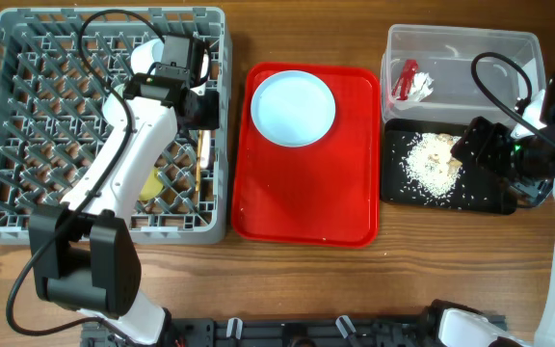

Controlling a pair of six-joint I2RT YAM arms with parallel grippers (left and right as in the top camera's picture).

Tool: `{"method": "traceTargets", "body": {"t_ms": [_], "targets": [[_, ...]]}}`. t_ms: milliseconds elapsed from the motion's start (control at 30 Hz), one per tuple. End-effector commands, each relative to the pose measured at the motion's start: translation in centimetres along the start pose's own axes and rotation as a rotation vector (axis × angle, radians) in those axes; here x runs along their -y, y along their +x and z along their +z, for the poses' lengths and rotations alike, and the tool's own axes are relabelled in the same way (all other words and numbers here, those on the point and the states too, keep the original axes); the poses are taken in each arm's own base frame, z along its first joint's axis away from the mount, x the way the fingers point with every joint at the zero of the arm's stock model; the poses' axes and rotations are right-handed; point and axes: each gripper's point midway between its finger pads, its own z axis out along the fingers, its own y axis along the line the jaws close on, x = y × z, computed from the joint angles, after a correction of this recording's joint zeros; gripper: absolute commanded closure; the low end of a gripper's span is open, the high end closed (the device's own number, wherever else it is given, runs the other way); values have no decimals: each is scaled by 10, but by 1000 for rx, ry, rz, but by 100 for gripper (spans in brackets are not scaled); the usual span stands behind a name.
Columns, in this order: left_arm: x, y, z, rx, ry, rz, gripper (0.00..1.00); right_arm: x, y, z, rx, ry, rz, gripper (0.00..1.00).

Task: Sort waste into correct bins and load items into the dishwasher rack
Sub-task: 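Place the white fork into the dish rack with the left gripper, then grasp the rim of the white plate with the left gripper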

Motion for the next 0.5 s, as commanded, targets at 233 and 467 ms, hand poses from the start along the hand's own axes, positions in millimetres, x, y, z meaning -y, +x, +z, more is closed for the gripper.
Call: {"method": "traceTargets", "body": {"t_ms": [233, 467], "targets": [[120, -52, -80, 305, 384, 156, 36, 1, -4, -1, 9, 7, -14, 0], [208, -28, -21, 317, 355, 471, 35, 1, -4, -1, 8, 8, -14, 0]]}}
